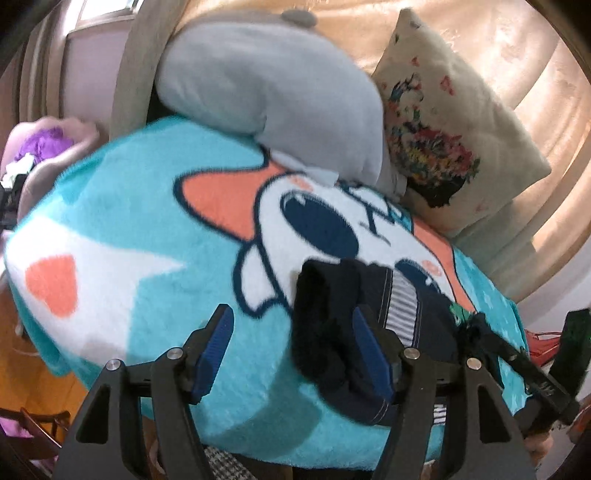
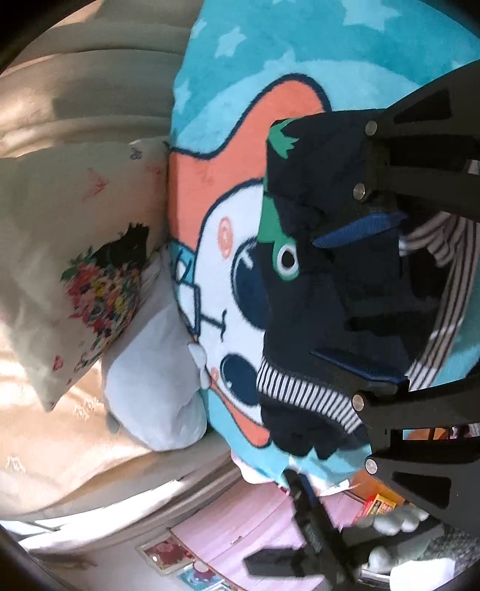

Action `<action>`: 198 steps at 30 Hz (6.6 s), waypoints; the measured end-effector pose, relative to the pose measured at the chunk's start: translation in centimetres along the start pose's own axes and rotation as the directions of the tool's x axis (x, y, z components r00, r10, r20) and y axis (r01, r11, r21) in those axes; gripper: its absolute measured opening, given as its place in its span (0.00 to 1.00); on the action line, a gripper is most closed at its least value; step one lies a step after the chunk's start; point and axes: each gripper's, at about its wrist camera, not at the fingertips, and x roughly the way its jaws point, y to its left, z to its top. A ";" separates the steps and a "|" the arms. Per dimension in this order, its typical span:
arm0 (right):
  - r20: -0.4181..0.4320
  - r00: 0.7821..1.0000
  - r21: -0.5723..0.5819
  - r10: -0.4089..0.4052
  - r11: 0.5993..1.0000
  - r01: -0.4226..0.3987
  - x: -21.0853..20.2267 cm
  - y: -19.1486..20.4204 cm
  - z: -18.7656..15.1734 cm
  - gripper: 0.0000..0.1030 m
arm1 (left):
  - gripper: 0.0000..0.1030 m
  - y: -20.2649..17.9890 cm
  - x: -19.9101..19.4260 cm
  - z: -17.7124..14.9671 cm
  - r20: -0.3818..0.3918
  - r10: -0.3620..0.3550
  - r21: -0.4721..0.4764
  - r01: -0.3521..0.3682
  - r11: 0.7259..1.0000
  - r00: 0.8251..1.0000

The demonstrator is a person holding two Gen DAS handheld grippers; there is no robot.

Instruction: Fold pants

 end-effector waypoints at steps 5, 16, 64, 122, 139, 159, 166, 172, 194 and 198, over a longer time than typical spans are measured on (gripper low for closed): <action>-0.044 0.996 -0.041 0.082 0.996 -0.083 0.9 1.9 1.2 0.61 | 0.64 -0.6 1.3 -0.7 -0.030 -0.042 0.002 0.042 0.999 0.999; -0.351 0.894 -0.097 0.280 0.938 -0.332 9.5 9.4 4.3 0.65 | 0.42 -0.8 2.5 -1.8 -0.053 -0.111 0.010 0.111 0.994 0.992; -0.328 0.930 -0.121 0.166 0.969 -0.216 9.8 9.7 7.1 0.32 | 0.17 -9.5 0.8 -3.3 -0.091 -0.229 0.309 0.246 0.919 0.969; 0.178 0.961 0.461 0.209 0.845 -0.269 -4.7 -15.7 -5.1 0.76 | 0.62 -16.0 6.6 -2.6 -0.283 -0.366 0.202 0.428 0.881 0.887; 0.114 0.967 0.382 0.229 0.888 -0.256 -1.4 -13.4 -4.4 0.42 | 0.29 -18.1 8.9 -3.2 -0.347 -0.374 0.219 0.462 0.859 0.860; 0.131 0.948 0.206 0.289 0.928 -0.311 1.5 -5.0 4.5 0.39 | 0.25 -14.8 6.7 6.7 -0.161 -0.330 0.183 0.356 0.916 0.930; 0.092 0.956 0.234 0.278 0.927 -0.292 5.6 -5.1 6.2 0.39 | 0.25 -14.4 9.0 8.1 -0.157 -0.259 0.181 0.286 0.941 0.953; 0.027 0.973 0.267 0.230 0.936 -0.229 9.3 -6.2 6.2 0.50 | 0.25 -13.2 10.9 7.6 -0.174 -0.184 0.162 0.212 0.964 0.967; 0.056 0.975 0.337 0.214 0.915 -0.220 9.5 -7.2 6.0 0.58 | 0.35 -13.6 9.3 2.5 -0.184 -0.130 0.192 0.166 0.967 0.974; 0.102 0.974 0.368 0.204 0.902 -0.227 7.9 -8.6 5.1 0.61 | 0.35 -12.7 10.0 2.1 -0.210 -0.125 0.156 0.159 0.975 0.970</action>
